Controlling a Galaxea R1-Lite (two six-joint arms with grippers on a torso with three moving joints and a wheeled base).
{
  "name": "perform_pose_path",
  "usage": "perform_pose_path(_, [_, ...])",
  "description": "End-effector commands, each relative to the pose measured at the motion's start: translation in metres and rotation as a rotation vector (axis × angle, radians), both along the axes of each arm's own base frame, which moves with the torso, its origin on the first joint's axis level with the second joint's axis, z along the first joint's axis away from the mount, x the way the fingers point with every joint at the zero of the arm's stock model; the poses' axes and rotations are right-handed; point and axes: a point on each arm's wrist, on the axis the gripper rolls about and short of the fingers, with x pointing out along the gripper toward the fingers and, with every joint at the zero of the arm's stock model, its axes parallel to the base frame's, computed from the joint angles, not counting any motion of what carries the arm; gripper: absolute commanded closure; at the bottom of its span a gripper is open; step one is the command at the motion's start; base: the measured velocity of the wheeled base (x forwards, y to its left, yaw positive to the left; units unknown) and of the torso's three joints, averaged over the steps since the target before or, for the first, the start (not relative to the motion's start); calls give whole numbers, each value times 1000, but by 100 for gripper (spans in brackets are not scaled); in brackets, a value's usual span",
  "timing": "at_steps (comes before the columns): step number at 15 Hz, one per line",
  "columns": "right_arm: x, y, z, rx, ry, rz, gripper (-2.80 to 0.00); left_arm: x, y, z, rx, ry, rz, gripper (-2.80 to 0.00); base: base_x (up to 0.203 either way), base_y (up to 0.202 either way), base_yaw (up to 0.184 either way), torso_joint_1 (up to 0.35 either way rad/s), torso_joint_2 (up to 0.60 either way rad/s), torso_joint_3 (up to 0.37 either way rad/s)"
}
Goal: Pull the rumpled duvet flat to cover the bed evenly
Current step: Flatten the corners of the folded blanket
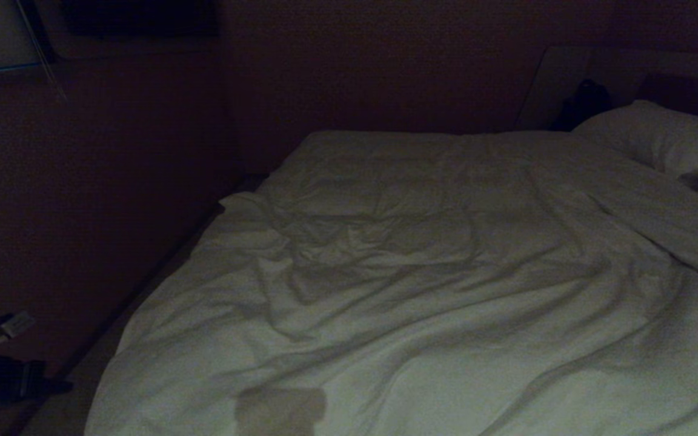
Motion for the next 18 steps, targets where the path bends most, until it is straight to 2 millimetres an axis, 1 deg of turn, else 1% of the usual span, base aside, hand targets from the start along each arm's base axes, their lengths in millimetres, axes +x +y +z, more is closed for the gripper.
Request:
perform_pose_path(1, [0, 0, 0, 0, 1, 0, 0, 1, -3, -7, -11, 13, -22, 0, 0, 0, 0, 0, 0, 0])
perform_pose_path(4, [0, 0, 0, 0, 1, 0, 0, 6, -9, -11, -12, 27, -47, 0, 0, 0, 0, 0, 0, 0])
perform_pose_path(7, [0, 0, 0, 0, 1, 0, 0, 8, -19, -13, -16, 41, -78, 0, 0, 0, 0, 0, 0, 0])
perform_pose_path(14, [0, 0, 0, 0, 1, 0, 0, 10, -20, -14, -8, 48, -81, 0, 0, 0, 0, 0, 0, 0])
perform_pose_path(15, [0, 0, 0, 0, 1, 0, 0, 11, -21, -14, -9, 47, -85, -280, 0, 0, 0, 0, 0, 0])
perform_pose_path(18, [0, 0, 0, 0, 1, -1, 0, 13, -30, -16, -15, 59, -114, -280, 0, 0, 0, 0, 0, 0])
